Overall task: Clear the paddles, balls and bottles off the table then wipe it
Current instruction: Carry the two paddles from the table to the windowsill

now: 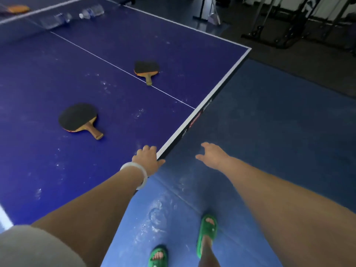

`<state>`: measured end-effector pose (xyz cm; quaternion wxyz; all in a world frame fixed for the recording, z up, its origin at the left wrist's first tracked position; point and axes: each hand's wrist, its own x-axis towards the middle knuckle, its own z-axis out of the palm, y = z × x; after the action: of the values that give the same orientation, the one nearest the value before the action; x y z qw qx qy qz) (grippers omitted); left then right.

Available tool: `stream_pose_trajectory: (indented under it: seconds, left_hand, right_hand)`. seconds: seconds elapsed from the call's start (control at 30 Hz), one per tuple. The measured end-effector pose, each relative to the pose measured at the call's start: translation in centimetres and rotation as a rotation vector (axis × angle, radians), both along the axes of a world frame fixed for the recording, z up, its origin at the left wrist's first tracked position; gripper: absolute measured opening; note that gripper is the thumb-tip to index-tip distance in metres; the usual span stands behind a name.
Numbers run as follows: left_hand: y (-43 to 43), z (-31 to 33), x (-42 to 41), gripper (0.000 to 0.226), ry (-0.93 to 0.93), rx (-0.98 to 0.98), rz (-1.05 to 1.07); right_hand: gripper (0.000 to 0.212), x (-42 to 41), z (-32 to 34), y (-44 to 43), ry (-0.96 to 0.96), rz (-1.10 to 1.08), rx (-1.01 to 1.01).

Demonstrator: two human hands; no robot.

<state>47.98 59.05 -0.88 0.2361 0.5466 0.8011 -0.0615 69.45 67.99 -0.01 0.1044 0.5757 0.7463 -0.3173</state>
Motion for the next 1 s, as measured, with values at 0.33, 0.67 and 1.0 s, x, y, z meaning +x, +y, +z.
stream_pose_trajectory:
  seconds: [0.33, 0.67, 1.0]
  left_hand:
    - [5.2, -0.3, -1.2, 0.062, -0.024, 0.006, 0.409]
    - [12.0, -1.9, -7.5, 0.064, -0.014, 0.041, 0.519]
    - [20.6, -6.4, -12.7, 0.087, -0.025, 0.001, 0.654]
  right_hand:
    - [0.063, -7.8, -1.0, 13.4, 0.028, 0.374, -0.036]
    - [0.068, -16.3, -2.5, 20.9, 0.037, 0.418, -0.001]
    - [0.069, -22.7, -4.5, 29.2, 0.077, 0.303, 0.069]
